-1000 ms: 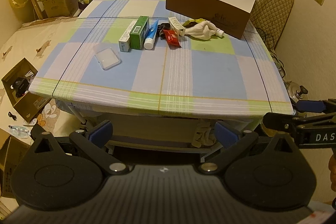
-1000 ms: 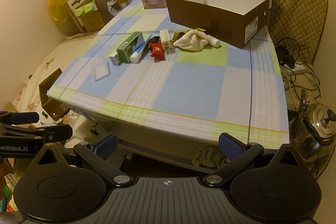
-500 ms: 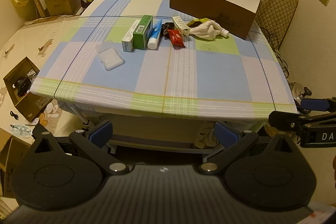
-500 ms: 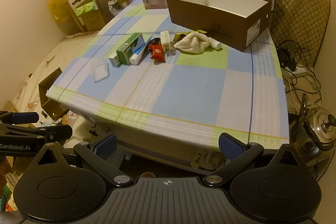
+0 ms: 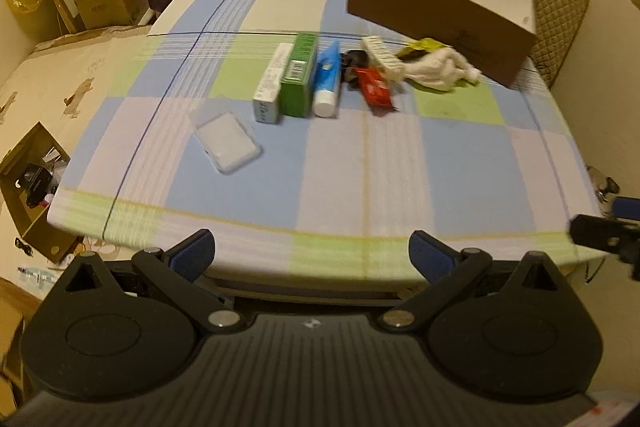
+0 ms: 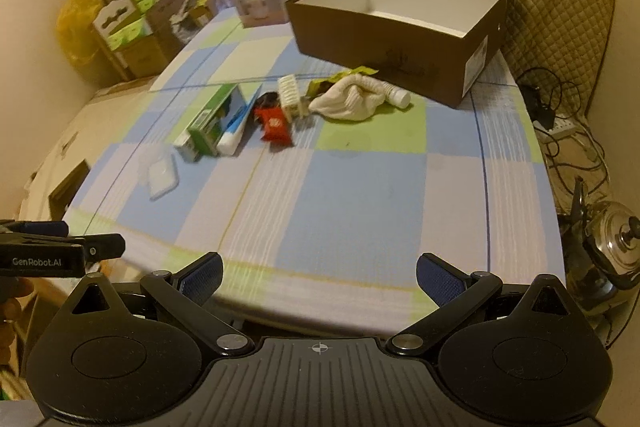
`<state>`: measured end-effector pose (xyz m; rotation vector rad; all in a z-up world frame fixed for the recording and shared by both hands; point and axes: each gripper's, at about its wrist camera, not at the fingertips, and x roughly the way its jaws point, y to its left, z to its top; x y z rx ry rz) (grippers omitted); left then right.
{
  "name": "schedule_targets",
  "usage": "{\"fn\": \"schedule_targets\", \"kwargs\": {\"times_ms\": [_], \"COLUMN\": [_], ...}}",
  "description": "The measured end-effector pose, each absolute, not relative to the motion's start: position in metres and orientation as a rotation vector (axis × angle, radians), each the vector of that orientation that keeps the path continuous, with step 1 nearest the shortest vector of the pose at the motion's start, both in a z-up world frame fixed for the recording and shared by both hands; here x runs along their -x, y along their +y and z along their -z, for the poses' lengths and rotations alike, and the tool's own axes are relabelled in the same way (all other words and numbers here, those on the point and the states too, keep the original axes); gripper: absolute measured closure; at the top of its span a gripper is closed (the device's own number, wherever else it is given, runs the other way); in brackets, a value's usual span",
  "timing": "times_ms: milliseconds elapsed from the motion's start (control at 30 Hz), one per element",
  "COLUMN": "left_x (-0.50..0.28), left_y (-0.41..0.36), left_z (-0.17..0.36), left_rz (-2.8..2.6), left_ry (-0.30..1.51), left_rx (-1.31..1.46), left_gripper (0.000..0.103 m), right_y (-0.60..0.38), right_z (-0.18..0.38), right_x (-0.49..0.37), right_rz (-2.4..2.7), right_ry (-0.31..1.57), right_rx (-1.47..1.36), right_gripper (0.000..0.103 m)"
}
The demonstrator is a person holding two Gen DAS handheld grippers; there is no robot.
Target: Organize objects
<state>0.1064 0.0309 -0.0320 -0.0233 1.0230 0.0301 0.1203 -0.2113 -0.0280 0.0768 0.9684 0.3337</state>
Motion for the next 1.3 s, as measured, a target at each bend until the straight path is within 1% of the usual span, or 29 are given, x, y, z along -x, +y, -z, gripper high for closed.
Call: {"fn": "schedule_targets", "kwargs": {"times_ms": [433, 600, 700, 800, 900, 933, 1033, 1300], "left_x": [-0.213, -0.247, -0.263, -0.272, -0.275, -0.275, -0.276, -0.291], "left_y": [0.101, 0.117, 0.125, 0.134, 0.145, 0.151, 0.167, 0.171], "left_z": [0.090, 0.113, 0.126, 0.135, 0.139, 0.141, 0.143, 0.139], "left_rz": [-0.100, -0.117, -0.118, -0.099, -0.079, -0.066, -0.046, 0.061], "left_ry": [1.085, 1.117, 1.142, 1.162, 1.169, 1.173, 1.183, 1.153], "left_rx": [0.014, 0.015, 0.010, 0.013, 0.008, 0.010, 0.027, -0.070], "left_gripper": [0.001, 0.005, 0.009, 0.015, 0.023, 0.029, 0.034, 0.036], "right_y": [-0.210, -0.209, -0.206, -0.200, -0.192, -0.189, -0.181, -0.161], "right_z": [0.038, 0.043, 0.046, 0.049, 0.052, 0.054, 0.057, 0.065], "right_x": [-0.176, -0.188, -0.193, -0.198, -0.203, -0.205, -0.208, -0.219], "right_rz": [-0.157, -0.086, -0.059, -0.034, -0.017, -0.013, -0.003, 0.020], "right_ry": [0.962, 0.966, 0.970, 0.982, 0.997, 1.002, 1.013, 1.021], "right_rx": [-0.221, -0.252, -0.265, -0.269, -0.267, -0.267, -0.264, -0.262], "right_gripper": [0.002, 0.002, 0.002, 0.002, 0.002, 0.002, 0.002, 0.002]}}
